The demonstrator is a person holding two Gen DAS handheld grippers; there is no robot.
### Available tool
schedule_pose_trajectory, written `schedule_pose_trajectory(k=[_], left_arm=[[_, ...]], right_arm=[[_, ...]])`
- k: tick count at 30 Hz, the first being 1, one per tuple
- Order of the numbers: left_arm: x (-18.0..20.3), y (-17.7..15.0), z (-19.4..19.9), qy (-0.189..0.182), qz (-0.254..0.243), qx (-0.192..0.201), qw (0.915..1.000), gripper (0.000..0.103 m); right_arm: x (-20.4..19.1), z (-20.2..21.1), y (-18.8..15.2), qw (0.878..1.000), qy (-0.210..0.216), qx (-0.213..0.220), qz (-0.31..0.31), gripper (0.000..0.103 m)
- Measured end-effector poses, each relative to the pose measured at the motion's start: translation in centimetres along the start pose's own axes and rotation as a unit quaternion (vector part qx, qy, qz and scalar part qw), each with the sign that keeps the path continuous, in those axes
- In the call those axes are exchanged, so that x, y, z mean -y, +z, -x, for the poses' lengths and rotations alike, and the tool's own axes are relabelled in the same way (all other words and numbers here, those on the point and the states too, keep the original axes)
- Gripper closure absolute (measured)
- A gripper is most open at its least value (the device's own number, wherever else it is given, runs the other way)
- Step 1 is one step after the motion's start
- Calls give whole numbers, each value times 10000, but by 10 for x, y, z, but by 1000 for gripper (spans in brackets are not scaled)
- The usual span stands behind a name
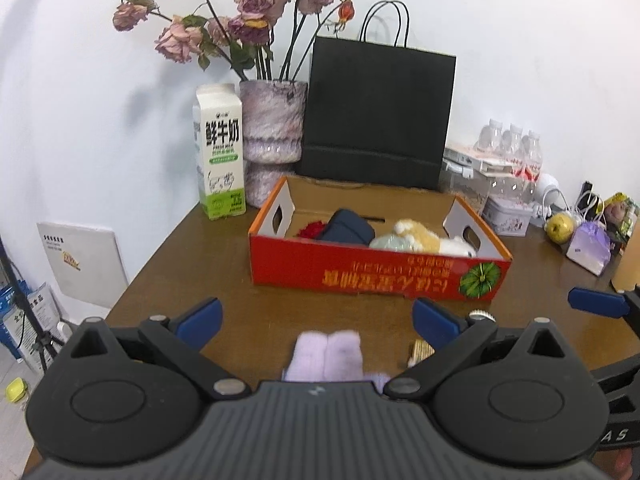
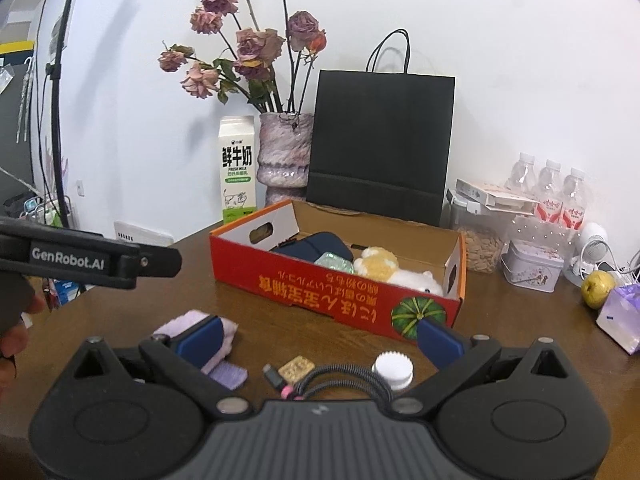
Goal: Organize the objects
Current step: 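Move both grippers back toward the towel, cloth and cable on the table, then close the left gripper on the white cloth under the purple pouch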
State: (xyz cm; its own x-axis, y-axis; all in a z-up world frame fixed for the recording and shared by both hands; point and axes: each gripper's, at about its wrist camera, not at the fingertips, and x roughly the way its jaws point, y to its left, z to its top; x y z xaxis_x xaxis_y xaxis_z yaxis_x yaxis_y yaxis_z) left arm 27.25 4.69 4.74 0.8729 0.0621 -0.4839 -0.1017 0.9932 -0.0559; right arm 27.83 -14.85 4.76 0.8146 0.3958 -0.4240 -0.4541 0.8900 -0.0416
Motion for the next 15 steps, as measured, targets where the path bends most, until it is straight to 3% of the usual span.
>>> schedule_pose_trajectory(k=[8, 15], left_arm=[[2, -32, 17, 78, -31, -353, 9993, 0], [8, -74, 19, -58, -156, -1054, 9943, 0]], right_arm=[[-5, 23, -27, 9998, 24, -161, 106, 0], [0, 30, -56, 9993, 38, -367, 60, 0]])
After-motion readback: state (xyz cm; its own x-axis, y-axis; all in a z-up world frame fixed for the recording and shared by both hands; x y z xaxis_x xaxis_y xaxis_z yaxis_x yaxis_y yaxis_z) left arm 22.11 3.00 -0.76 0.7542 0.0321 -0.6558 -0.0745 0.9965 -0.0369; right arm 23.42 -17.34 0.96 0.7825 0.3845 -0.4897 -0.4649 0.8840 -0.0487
